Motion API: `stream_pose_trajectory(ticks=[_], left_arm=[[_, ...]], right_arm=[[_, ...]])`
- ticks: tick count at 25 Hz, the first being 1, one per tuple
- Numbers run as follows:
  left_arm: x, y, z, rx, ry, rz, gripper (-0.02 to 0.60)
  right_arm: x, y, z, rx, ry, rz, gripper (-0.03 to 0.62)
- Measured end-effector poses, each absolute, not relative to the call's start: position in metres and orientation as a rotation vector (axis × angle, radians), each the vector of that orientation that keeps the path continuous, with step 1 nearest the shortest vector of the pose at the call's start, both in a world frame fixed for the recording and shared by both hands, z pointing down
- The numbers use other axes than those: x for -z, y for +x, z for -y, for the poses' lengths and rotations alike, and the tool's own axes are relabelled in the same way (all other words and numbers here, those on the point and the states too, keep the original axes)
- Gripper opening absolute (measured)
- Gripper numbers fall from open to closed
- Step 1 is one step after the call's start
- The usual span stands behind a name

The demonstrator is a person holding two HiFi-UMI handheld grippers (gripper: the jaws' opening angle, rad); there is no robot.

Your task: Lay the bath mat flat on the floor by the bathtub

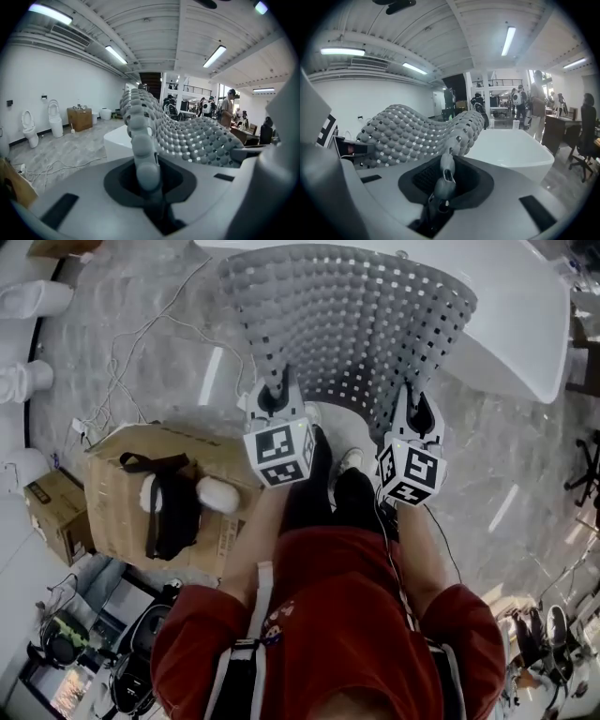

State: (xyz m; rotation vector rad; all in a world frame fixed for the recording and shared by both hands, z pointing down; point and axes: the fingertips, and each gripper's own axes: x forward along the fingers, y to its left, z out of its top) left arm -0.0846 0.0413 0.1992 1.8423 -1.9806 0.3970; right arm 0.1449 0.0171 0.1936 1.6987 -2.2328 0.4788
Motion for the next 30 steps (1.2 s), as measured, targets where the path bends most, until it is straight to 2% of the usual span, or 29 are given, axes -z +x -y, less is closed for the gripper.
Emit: stream_pose_trajectory(ticks=[11, 30], left_arm=[[-0.327, -0.142, -0.011, -0.576, 1.731, 1.893, 0.055], [-0.625, -0.207, 0.033, -0.828, 1.670, 1.701, 0.055]], right_arm=[[-0.321, 0.090, 0.005, -0.643, 1.599, 2.105, 0.075], [-0.621, 0.036, 0.030, -0.770, 1.448, 1.877, 0.074]])
